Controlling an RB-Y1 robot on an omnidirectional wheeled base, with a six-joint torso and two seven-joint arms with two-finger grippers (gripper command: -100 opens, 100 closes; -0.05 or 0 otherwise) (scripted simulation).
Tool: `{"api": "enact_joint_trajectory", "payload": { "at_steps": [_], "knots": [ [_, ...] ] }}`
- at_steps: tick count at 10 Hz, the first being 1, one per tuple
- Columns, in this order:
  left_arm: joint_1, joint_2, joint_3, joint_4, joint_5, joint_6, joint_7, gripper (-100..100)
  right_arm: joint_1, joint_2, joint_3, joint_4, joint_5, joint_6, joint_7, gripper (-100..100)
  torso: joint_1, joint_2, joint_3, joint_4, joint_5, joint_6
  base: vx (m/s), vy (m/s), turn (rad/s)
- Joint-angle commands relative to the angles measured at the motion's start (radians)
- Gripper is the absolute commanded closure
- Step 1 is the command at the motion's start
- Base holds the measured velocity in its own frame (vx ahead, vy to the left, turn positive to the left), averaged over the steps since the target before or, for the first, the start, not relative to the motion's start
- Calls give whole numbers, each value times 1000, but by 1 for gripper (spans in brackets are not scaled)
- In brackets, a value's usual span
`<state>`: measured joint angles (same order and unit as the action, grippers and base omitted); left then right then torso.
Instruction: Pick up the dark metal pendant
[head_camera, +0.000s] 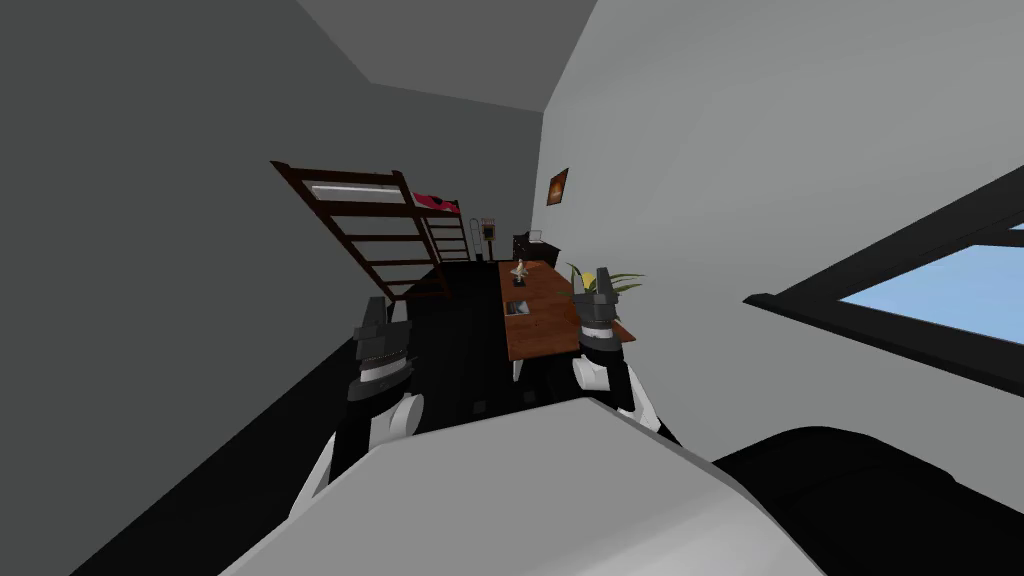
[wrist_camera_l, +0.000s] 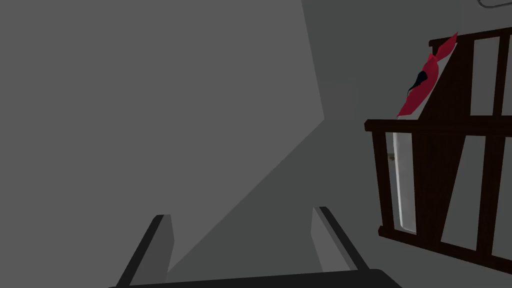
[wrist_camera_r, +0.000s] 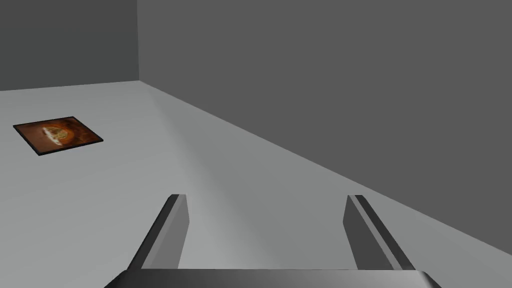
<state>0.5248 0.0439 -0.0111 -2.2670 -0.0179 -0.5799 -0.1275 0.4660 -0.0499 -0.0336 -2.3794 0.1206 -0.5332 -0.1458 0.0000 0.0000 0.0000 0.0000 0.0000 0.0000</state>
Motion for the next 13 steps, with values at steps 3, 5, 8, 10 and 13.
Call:
{"api": "enact_joint_trajectory", "payload": {
  "at_steps": [3, 5, 8, 10, 13],
  "knots": [
    [0, 0, 0, 0, 0, 0, 0, 0, 3, -55, -16, 34, -39, 50, -13, -100, 8, -1, -1, 0, 2, 0, 15, 109, -142],
    [0, 0, 0, 0, 0, 0, 0, 0, 5, -87, -30, 64, -71, 93, -28, -100, 5, -1, -1, 0, 1, 0, 17, 79, -133],
    [0, 0, 0, 0, 0, 0, 0, 0, 4, -144, -56, 127, -135, 177, -60, -100, 8, -2, -1, -1, 2, 0, 27, 135, -186],
    [0, 0, 0, 0, 0, 0, 0, 0, 3, -164, -66, 152, -160, 213, -74, -100, 8, -3, -2, -1, 2, 0, 29, 106, -102],
    [0, 0, 0, 0, 0, 0, 0, 0, -1, -205, -87, 210, -214, 288, -108, -100, 12, -4, -2, -1, 3, 0, 33, 164, -174]
  ]
}}
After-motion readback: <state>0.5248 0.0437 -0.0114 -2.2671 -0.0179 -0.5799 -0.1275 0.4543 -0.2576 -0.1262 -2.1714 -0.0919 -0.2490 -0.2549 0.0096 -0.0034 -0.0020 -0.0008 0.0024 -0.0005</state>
